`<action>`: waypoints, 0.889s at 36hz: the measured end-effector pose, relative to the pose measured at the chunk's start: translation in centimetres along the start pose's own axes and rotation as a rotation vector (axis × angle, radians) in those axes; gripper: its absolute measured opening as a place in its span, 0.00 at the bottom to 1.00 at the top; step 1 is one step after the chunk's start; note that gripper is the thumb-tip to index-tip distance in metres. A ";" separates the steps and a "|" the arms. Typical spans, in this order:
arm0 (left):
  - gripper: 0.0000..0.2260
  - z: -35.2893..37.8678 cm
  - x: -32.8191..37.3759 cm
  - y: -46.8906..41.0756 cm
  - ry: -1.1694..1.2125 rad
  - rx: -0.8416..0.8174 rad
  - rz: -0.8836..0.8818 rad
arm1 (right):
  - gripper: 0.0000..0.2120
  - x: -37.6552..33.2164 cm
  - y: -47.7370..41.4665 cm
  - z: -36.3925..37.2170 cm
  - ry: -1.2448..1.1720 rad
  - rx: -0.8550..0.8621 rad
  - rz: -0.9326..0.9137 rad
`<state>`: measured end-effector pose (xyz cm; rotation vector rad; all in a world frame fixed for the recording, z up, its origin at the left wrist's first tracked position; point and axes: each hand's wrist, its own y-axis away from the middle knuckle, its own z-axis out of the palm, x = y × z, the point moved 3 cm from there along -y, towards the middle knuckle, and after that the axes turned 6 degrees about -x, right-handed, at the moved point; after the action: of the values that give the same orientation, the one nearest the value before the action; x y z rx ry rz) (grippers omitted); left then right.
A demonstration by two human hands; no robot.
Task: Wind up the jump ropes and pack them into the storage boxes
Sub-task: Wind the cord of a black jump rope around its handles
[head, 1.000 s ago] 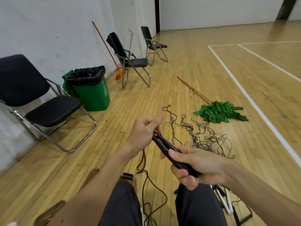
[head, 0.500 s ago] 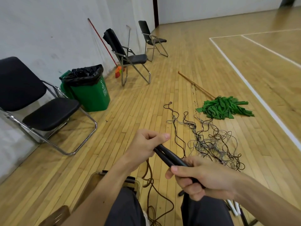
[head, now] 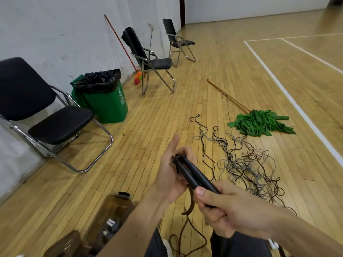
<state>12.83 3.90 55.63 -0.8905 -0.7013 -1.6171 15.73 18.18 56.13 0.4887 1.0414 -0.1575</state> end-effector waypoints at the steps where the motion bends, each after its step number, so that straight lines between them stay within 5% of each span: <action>1: 0.28 0.5 -0.4 0.1 0.023 0.046 0.003 | 0.14 -0.4 0.1 0.0 0.011 0.018 -0.024; 6: 0.26 1.2 -3.2 0.9 -0.317 0.370 0.152 | 0.16 -2.5 0.5 -1.2 0.133 0.111 -0.140; 8: 0.16 1.3 -3.8 1.1 -0.426 0.412 0.308 | 0.15 -2.9 0.7 -1.7 0.212 0.164 -0.135; 11: 0.12 0.9 -4.6 1.2 -0.669 0.394 0.279 | 0.13 -2.7 0.8 -2.7 0.301 0.268 -0.101; 25: 0.12 1.9 -1.8 1.0 -2.096 -0.055 -0.029 | 0.11 -1.2 -0.2 -5.8 0.894 0.543 0.077; 32: 0.15 1.8 -1.3 1.6 -2.377 -0.426 0.015 | 0.10 -0.2 -0.3 -6.1 1.129 0.437 0.329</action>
<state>14.84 5.78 55.48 -2.9444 -1.7131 0.1980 10.76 20.72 53.69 1.2063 2.0138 0.2289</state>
